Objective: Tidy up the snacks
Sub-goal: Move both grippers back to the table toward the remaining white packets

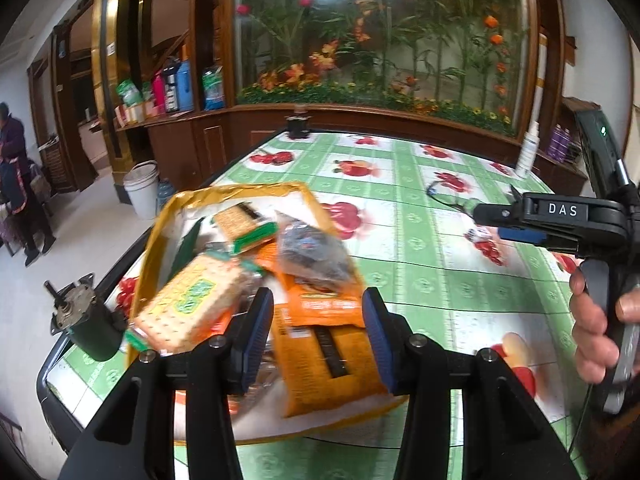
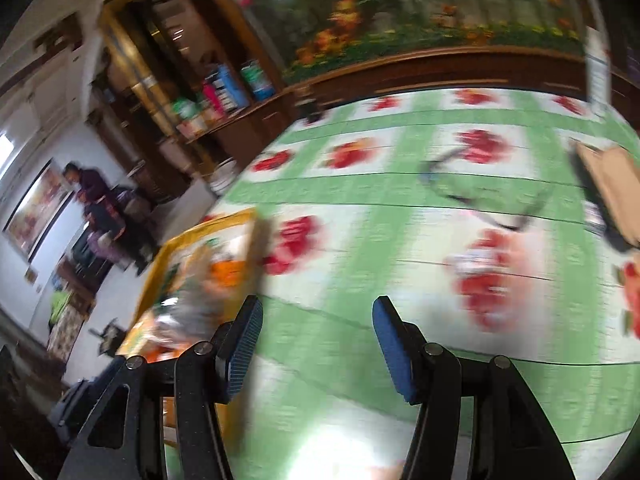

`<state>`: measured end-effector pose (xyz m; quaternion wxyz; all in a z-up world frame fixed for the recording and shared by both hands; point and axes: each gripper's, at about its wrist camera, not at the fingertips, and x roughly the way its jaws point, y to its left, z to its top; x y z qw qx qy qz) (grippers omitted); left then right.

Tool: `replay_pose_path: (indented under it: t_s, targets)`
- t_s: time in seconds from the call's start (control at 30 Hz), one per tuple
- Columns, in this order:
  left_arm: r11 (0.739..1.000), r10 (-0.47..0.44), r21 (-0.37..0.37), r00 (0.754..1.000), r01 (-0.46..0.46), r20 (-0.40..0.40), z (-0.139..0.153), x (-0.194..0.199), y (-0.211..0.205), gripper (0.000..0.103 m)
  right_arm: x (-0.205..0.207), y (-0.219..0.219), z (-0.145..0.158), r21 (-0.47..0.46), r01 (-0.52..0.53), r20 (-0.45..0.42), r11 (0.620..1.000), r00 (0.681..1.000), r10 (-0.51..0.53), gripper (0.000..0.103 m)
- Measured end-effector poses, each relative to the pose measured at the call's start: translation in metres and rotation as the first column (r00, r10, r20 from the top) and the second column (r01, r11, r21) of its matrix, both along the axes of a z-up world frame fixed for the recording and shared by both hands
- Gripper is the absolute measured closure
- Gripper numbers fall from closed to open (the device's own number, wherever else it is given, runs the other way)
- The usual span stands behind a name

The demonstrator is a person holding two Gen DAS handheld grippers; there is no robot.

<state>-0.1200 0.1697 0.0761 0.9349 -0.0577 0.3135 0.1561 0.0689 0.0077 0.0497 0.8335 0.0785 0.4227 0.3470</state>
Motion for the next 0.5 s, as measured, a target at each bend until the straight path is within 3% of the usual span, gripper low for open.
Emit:
replay_pose_path:
  t_s: [0.13, 0.27, 0.5]
  targets:
    - [0.999, -0.054, 0.009, 0.998, 0.054, -0.016, 0.001, 0.012, -0.021, 0.058, 0.024, -0.06, -0.008, -0.03, 0.131, -0.029, 0.991, 0.991, -0.131, 0.041]
    - [0.993, -0.113, 0.021, 0.993, 0.114, -0.037, -0.001, 0.028, -0.044, 0.058, 0.046, -0.115, -0.014, -0.037, 0.27, -0.078, 0.962, 0.959, -0.272, 0.042]
    - [0.972, -0.222, 0.062, 0.971, 0.228, -0.089, -0.005, 0.064, -0.091, 0.056, 0.059, -0.149, -0.02, -0.031, 0.357, -0.149, 0.934, 0.922, -0.357, 0.042]
